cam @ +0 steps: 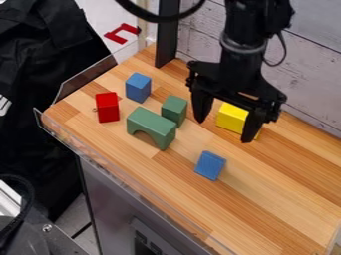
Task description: Pick a box
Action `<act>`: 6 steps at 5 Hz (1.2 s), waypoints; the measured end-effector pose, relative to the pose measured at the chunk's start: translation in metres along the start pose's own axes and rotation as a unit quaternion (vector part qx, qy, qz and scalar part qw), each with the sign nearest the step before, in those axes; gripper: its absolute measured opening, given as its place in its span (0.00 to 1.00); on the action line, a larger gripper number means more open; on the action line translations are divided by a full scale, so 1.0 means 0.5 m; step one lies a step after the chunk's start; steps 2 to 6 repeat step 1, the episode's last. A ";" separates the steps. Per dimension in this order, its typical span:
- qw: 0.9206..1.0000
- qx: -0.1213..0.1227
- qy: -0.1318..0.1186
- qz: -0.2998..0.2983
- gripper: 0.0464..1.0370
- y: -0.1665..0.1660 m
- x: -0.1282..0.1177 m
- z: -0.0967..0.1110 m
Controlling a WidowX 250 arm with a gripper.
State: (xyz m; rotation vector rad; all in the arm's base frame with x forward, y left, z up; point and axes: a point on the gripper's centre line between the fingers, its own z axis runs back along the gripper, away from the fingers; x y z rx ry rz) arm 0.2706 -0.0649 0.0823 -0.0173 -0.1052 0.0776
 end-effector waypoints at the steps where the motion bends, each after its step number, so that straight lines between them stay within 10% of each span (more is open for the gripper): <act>1: 1.000 -0.002 0.011 -0.003 0.96 -0.004 -0.004 -0.011; 6: 1.000 -0.002 0.011 -0.003 0.96 -0.004 -0.004 -0.011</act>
